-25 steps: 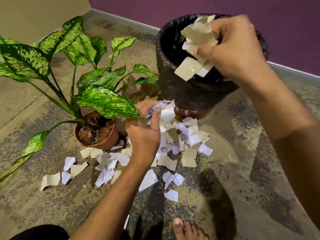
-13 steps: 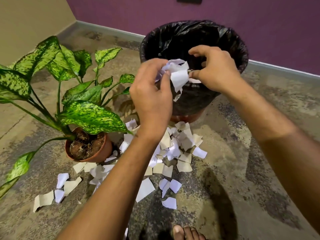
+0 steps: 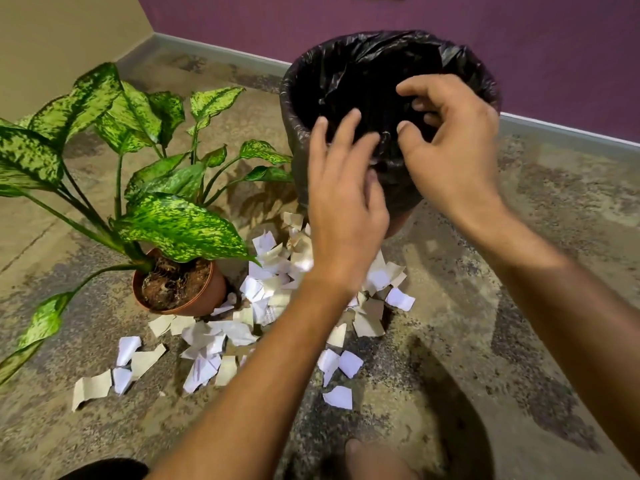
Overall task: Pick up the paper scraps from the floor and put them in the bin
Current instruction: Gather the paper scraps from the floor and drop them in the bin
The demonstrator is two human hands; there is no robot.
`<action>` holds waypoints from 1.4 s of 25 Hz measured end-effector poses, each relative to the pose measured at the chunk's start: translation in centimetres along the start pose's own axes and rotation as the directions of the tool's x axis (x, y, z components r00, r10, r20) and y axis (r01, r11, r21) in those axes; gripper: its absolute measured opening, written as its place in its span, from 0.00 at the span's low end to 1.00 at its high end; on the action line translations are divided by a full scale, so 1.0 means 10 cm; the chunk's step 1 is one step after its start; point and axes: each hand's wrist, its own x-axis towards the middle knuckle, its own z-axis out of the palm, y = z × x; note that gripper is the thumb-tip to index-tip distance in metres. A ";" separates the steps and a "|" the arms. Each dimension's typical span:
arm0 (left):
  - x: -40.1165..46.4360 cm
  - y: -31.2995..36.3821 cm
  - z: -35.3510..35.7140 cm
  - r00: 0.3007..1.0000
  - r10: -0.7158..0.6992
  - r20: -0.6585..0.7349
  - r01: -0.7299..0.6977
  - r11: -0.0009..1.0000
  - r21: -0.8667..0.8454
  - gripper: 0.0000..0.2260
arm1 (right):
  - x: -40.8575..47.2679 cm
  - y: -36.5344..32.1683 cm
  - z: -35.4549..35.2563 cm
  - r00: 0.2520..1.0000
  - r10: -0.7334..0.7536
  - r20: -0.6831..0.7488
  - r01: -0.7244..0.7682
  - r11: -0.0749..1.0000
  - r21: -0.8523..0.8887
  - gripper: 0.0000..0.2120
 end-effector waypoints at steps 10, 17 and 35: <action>-2.38 -0.48 -0.07 0.931 -0.284 0.231 0.235 0.947 0.218 0.18 | -1.28 -0.07 0.79 0.899 -0.391 0.196 0.384 0.920 0.077 0.05; -3.17 -0.85 -0.60 0.733 -0.673 0.100 0.518 0.648 0.558 0.22 | -2.16 0.43 1.24 0.285 -0.515 0.809 0.709 0.681 0.183 0.15; -3.45 -1.12 -1.34 0.448 -0.893 0.034 0.745 0.395 0.538 0.10 | -2.15 -0.32 2.14 -0.086 -0.416 0.905 0.748 0.573 0.335 0.14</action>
